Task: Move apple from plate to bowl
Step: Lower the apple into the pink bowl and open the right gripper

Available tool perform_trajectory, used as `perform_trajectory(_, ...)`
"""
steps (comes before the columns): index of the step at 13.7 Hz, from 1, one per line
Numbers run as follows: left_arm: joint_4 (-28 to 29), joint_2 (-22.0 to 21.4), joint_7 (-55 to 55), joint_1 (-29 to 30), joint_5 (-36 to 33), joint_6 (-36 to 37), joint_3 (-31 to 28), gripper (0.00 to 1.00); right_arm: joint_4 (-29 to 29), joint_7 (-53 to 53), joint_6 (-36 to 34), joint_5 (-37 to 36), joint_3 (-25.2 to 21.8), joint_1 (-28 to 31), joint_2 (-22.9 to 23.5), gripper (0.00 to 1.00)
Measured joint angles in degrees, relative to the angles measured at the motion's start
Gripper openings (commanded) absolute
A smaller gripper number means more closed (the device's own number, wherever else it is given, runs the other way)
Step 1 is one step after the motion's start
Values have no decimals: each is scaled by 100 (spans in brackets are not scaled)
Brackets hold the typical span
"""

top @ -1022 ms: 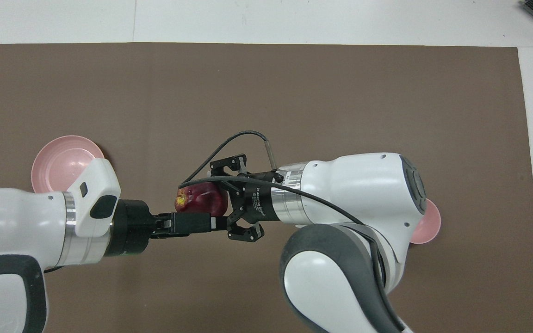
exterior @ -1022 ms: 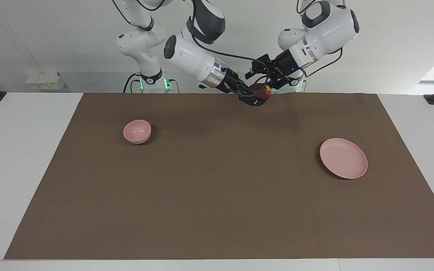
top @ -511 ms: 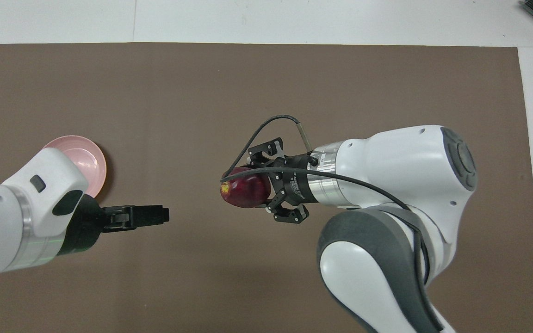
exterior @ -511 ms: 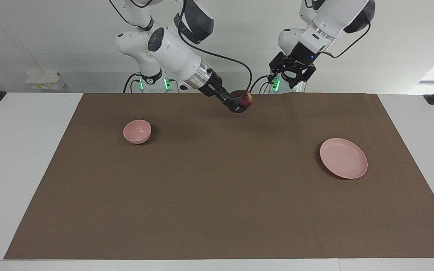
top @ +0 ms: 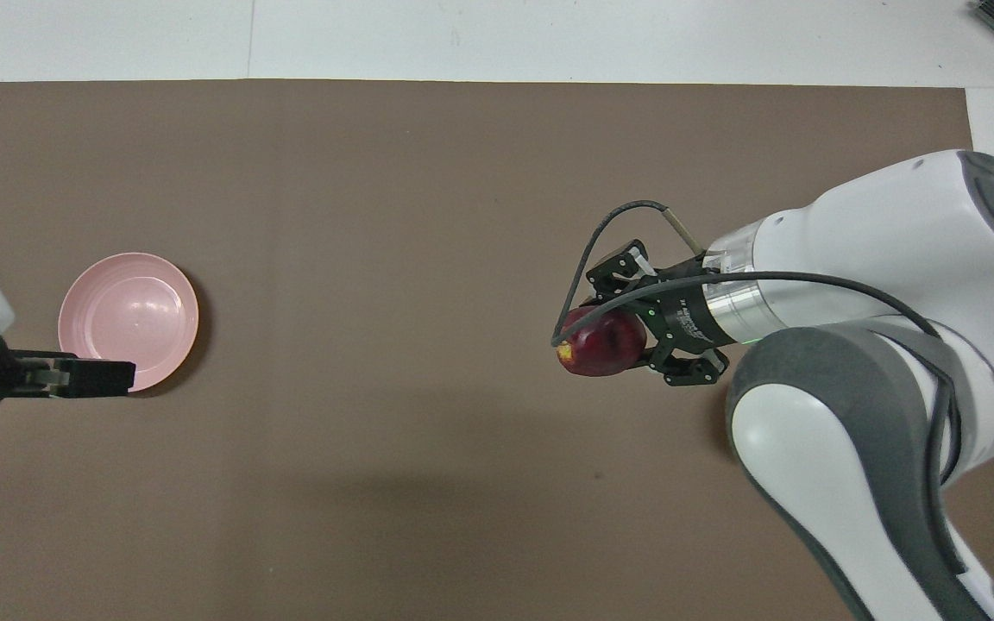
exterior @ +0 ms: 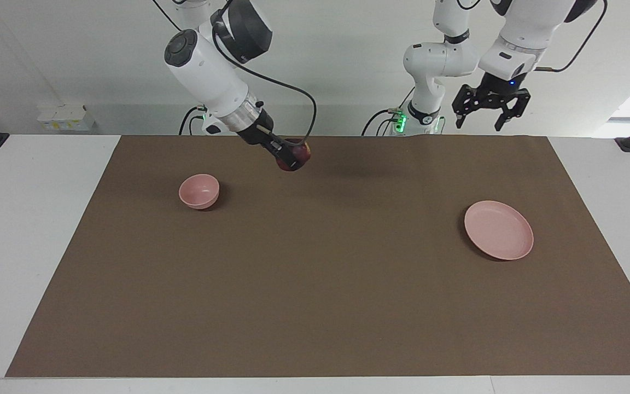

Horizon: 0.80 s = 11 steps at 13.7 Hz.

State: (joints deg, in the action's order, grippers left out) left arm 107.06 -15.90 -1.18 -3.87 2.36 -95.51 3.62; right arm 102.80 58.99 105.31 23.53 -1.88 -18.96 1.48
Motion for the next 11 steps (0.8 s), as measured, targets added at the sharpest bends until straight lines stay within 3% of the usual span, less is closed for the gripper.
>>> perform_trajectory(6, -903, 892, -289, 126, -310, 90, -59, 100, 611, -1223, -210, -1547, -1, 374, -159, 0)
perform_trajectory(8, -994, 1012, -298, 139, -311, 80, -67, 100, 926, -1603, -171, -2027, -1, 562, -220, 0)
perform_trajectory(11, -1009, 1042, -314, 223, -311, 59, -87, 100, 1738, -2342, 441, -2392, -4, 1005, -426, 0)
